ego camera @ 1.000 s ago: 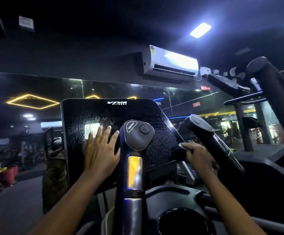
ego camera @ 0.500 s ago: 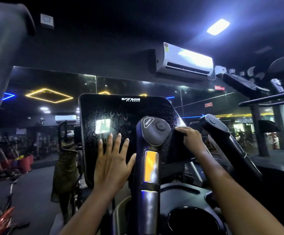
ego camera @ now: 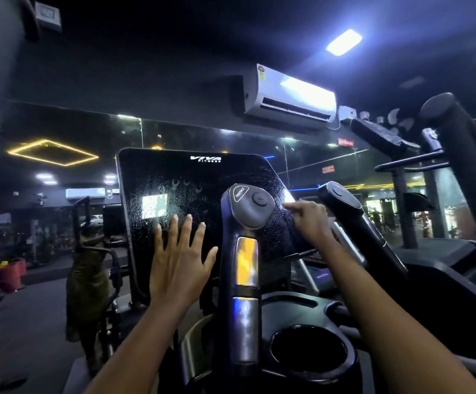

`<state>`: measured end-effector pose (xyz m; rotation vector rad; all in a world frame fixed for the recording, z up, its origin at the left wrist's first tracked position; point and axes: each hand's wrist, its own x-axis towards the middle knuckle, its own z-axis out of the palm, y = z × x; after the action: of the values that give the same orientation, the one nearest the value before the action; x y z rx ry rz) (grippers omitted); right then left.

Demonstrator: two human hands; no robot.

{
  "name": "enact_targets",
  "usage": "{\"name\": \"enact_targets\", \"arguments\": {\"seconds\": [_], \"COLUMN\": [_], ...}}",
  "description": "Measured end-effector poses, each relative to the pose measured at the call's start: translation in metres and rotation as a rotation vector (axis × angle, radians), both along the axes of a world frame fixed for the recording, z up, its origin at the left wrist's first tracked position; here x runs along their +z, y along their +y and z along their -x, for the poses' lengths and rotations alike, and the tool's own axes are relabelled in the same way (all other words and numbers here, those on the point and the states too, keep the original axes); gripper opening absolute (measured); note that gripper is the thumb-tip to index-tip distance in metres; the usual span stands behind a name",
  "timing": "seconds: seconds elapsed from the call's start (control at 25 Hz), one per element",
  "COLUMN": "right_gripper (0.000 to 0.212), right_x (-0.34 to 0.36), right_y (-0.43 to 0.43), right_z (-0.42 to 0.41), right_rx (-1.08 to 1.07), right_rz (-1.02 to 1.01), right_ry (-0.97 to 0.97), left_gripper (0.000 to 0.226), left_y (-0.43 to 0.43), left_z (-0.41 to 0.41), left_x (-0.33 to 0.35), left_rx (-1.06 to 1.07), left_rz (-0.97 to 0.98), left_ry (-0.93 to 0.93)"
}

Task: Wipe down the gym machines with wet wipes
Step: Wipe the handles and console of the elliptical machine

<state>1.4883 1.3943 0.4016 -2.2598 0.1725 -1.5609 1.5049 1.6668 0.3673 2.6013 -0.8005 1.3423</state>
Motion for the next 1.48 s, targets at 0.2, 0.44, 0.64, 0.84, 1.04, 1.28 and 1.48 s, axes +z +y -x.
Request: {"name": "enact_targets", "arguments": {"seconds": [0.2,0.44,0.64,0.84,1.04,1.28,1.48], "right_gripper": [0.042,0.041,0.021,0.025,0.033,0.035,0.029], "right_x": [0.022,-0.049,-0.04,0.018,-0.004,-0.062,-0.015], "right_y": [-0.012,-0.016,-0.009,0.015,0.029,0.022,0.03], "right_z": [-0.041,0.016,0.036,-0.022,-0.025,0.027,0.015], "right_rx": [0.008,0.152,0.099,0.069,0.033,0.214,0.16], "right_rz": [0.113,0.22,0.05,-0.003,0.098,0.205,-0.024], "right_ry": [0.166,0.085,0.256,0.022,-0.021,0.112,0.026], "left_gripper": [0.098,0.104,0.1,0.071,0.072,0.093,0.079], "left_y": [0.002,0.001,0.001,0.002,0.001,0.003,0.002], "left_z": [0.0,0.006,0.003,-0.003,-0.005,-0.001,0.003], "left_x": [-0.003,0.001,-0.001,-0.003,-0.003,-0.004,-0.003], "left_rx": [0.05,0.095,0.11,0.059,0.017,-0.008,-0.027], "left_rz": [-0.025,-0.053,-0.088,-0.036,-0.015,-0.01,-0.005], "left_ry": [-0.004,0.037,0.038,-0.01,-0.02,-0.028,-0.075]}}
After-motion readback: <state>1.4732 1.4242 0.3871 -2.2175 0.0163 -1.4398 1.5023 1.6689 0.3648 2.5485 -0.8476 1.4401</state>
